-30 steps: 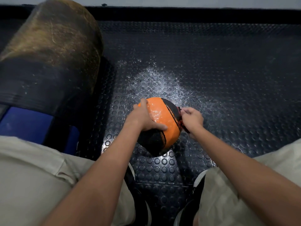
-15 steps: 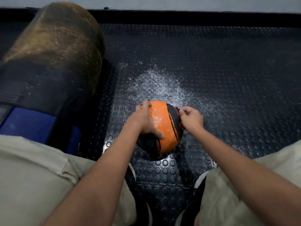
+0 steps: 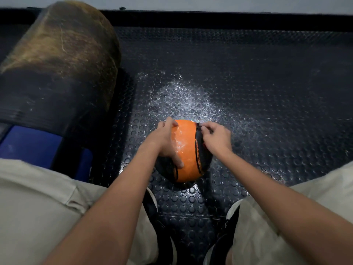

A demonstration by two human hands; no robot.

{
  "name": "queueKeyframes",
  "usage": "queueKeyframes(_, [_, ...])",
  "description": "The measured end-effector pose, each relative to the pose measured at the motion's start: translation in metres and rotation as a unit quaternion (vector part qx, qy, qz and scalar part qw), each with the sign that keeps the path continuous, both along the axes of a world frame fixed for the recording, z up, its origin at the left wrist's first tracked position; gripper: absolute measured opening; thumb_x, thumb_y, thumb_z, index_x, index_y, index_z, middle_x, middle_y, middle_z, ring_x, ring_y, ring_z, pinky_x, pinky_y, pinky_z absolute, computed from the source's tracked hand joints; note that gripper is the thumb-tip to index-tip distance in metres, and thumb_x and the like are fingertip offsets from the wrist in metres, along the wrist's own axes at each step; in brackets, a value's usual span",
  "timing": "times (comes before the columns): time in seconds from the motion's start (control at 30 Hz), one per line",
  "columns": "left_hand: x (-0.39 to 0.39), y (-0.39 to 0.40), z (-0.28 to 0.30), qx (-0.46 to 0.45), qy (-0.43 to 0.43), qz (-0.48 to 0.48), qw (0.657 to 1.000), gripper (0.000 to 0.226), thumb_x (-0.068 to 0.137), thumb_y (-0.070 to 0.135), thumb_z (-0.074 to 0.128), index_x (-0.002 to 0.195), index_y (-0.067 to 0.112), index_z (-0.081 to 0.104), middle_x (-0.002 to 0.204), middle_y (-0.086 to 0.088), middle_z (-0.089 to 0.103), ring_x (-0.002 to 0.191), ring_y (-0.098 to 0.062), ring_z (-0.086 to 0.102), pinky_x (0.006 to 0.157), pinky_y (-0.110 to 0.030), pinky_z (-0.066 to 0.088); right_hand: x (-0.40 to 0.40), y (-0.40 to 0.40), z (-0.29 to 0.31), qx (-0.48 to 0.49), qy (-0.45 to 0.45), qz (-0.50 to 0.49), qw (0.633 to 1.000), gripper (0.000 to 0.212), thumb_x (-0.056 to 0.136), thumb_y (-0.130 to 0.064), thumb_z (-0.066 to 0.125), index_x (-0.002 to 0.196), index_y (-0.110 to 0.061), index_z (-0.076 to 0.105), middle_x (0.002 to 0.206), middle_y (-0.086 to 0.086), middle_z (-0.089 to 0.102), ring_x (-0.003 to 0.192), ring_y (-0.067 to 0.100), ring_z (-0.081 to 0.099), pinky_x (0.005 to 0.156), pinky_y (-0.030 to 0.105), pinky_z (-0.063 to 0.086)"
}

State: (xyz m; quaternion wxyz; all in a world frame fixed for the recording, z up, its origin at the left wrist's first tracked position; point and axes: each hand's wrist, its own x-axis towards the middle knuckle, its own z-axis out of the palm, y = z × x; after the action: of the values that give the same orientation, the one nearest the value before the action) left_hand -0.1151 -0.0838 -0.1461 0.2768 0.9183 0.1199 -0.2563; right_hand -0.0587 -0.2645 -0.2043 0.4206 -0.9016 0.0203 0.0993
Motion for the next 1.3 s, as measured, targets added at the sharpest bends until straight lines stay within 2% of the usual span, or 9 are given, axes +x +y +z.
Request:
queueKeyframes(0.1, [-0.002,0.006,-0.003,0.020,0.003,-0.006,1.000,0.145,0.029,0.037,0.104,0.145,0.035,0.018,0.150,0.003,0.026,0.134,-0.032,0.044,0.103,-0.053,0.047,-0.010,0.013,0.004,-0.025,-0.074,0.095,0.992,0.022,0.099,-0.034,0.058,0.115,-0.038,0.072,0.107,-0.004,0.067,0.092,0.003,0.045,0.083,0.017,0.037])
queueKeyframes(0.23, [-0.006,0.010,-0.004,0.026,0.000,-0.006,1.000,0.159,0.030,0.044,0.102,0.158,0.030,0.009,0.157,0.003,0.018,0.143,-0.031,0.035,0.113,-0.052,0.039,-0.010,0.003,0.009,0.000,-0.076,0.096,0.992,0.023,0.099,-0.032,0.060,0.118,-0.036,0.072,0.098,-0.003,0.059,0.080,-0.002,0.048,0.068,0.000,0.038])
queueKeyframes(0.33, [-0.005,0.005,-0.004,0.018,-0.006,-0.015,1.000,0.159,0.032,0.048,0.101,0.159,0.031,0.008,0.160,0.004,0.015,0.145,-0.033,0.031,0.114,-0.056,0.036,0.002,-0.010,0.003,0.018,-0.007,-0.016,1.000,0.023,0.101,-0.023,0.058,0.116,-0.031,0.074,0.099,-0.007,0.074,0.076,0.008,0.063,0.071,0.018,0.055])
queueKeyframes(0.43, [-0.002,0.001,-0.003,0.035,-0.003,-0.028,0.999,0.163,0.028,0.050,0.101,0.159,0.029,0.007,0.159,0.005,0.017,0.144,-0.032,0.034,0.113,-0.055,0.038,0.000,0.002,0.008,-0.004,-0.005,-0.014,1.000,0.023,0.101,-0.023,0.058,0.117,-0.029,0.074,0.102,-0.005,0.070,0.066,0.001,0.054,0.050,0.004,0.037])
queueKeyframes(0.5, [0.001,0.005,-0.004,0.047,0.003,-0.031,0.998,0.164,0.024,0.051,0.100,0.159,0.028,0.009,0.155,0.004,0.020,0.141,-0.031,0.037,0.112,-0.053,0.041,-0.010,0.014,0.016,-0.019,-0.050,0.058,0.997,0.024,0.100,-0.031,0.059,0.119,-0.034,0.073,0.110,-0.003,0.063,0.075,0.001,0.048,0.066,0.000,0.036])
queueKeyframes(0.6, [-0.001,0.012,-0.005,0.046,0.005,-0.022,0.999,0.163,0.024,0.054,0.099,0.159,0.030,0.012,0.153,0.003,0.023,0.139,-0.030,0.039,0.111,-0.051,0.042,-0.018,0.017,0.016,-0.009,-0.089,0.148,0.985,0.024,0.098,-0.032,0.061,0.119,-0.035,0.073,0.108,-0.006,0.058,0.096,0.011,0.042,0.093,0.018,0.038])
queueKeyframes(0.73, [-0.007,0.009,-0.004,0.021,-0.015,0.005,1.000,0.155,0.032,0.059,0.097,0.160,0.033,0.013,0.157,0.001,0.023,0.142,-0.033,0.035,0.113,-0.055,0.038,-0.003,-0.003,0.005,0.015,-0.034,0.015,0.999,0.024,0.101,-0.024,0.058,0.119,-0.029,0.073,0.102,0.000,0.070,0.073,0.006,0.053,0.059,0.007,0.041])
queueKeyframes(1.07, [-0.011,0.002,-0.007,0.072,-0.001,0.035,0.997,0.152,0.028,0.081,0.085,0.156,0.042,0.012,0.150,-0.010,0.026,0.133,-0.041,0.045,0.105,-0.052,0.046,-0.012,0.009,0.008,-0.011,-0.095,0.119,0.988,0.024,0.099,-0.034,0.059,0.118,-0.040,0.071,0.102,-0.001,0.057,0.090,0.005,0.045,0.085,0.019,0.038])
queueKeyframes(1.3, [-0.007,0.012,-0.005,0.036,0.025,0.005,0.999,0.137,0.037,0.073,0.090,0.147,0.067,0.008,0.151,-0.012,0.015,0.138,-0.045,0.038,0.109,-0.055,0.043,0.005,-0.012,-0.013,0.008,0.038,-0.086,0.996,0.024,0.100,-0.022,0.057,0.116,-0.029,0.074,0.113,-0.001,0.074,0.092,0.020,0.069,0.084,0.036,0.059])
